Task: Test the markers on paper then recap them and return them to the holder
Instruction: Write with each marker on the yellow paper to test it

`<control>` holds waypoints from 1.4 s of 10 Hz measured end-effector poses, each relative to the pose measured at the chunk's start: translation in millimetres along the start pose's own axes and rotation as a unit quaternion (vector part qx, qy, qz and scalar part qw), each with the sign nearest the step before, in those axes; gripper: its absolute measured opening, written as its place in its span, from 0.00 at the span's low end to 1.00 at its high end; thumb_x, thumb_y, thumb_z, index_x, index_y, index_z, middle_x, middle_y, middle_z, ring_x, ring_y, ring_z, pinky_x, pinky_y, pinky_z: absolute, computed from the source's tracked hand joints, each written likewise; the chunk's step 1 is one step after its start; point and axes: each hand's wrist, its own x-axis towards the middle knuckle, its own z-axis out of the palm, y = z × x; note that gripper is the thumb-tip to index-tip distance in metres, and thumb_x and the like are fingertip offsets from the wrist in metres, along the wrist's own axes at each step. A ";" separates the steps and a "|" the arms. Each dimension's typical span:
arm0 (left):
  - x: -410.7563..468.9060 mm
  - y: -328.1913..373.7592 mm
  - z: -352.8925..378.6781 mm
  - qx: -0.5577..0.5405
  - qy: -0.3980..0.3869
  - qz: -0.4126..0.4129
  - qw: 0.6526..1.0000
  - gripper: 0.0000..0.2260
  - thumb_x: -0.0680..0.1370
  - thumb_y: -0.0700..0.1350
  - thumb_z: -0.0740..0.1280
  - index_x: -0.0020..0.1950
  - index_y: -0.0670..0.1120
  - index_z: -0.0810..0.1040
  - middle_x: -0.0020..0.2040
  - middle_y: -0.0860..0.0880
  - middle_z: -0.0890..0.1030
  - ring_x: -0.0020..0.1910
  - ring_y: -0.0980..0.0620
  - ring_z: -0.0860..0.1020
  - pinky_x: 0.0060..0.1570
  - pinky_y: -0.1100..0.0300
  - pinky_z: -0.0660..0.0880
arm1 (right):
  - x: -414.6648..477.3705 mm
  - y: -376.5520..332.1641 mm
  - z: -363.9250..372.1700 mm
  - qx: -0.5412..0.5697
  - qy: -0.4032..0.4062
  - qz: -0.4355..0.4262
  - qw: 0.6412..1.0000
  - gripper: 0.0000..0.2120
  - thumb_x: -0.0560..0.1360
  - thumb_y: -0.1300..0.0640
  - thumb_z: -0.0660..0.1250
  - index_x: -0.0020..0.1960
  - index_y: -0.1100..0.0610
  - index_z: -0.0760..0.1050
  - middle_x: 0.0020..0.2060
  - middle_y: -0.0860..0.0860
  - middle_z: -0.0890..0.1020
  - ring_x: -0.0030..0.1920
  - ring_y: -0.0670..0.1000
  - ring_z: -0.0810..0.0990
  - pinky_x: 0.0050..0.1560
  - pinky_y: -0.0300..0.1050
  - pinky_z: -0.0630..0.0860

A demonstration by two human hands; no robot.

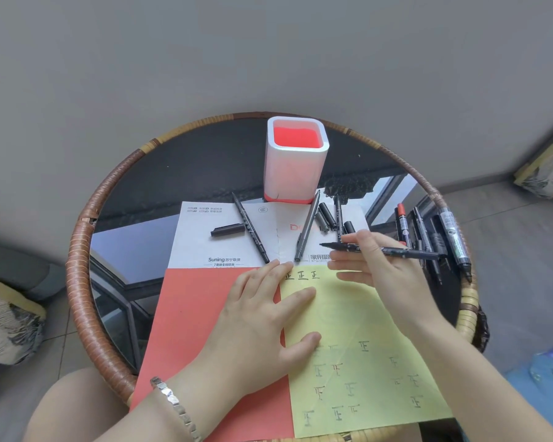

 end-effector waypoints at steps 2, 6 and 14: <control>0.3 -0.3 0.7 -0.003 0.003 0.002 1.000 0.22 0.68 0.63 0.60 0.58 0.57 0.77 0.65 0.46 0.74 0.65 0.49 0.65 0.64 0.54 0.56 | 9.7 12.7 7.1 -0.068 0.111 -0.053 0.990 0.15 0.69 0.57 0.72 0.30 0.60 0.69 0.20 0.51 0.73 0.20 0.45 0.71 0.24 0.33 0.69; 0.5 -0.5 0.7 -0.007 -0.006 0.000 1.000 0.23 0.68 0.63 0.60 0.59 0.57 0.77 0.65 0.46 0.74 0.66 0.49 0.65 0.63 0.53 0.57 | 15.0 31.6 13.6 -0.127 0.186 -0.111 0.968 0.16 0.65 0.69 0.66 0.25 0.61 0.63 0.20 0.47 0.64 0.26 0.43 0.64 0.28 0.30 0.62; 0.9 1.1 -1.3 -0.007 -0.014 -0.006 1.000 0.23 0.68 0.63 0.60 0.59 0.56 0.77 0.65 0.46 0.74 0.66 0.49 0.64 0.64 0.53 0.57 | 14.3 36.8 18.0 -0.160 0.163 -0.127 0.965 0.13 0.62 0.58 0.64 0.24 0.52 0.62 0.18 0.43 0.70 0.25 0.44 0.67 0.47 0.47 0.64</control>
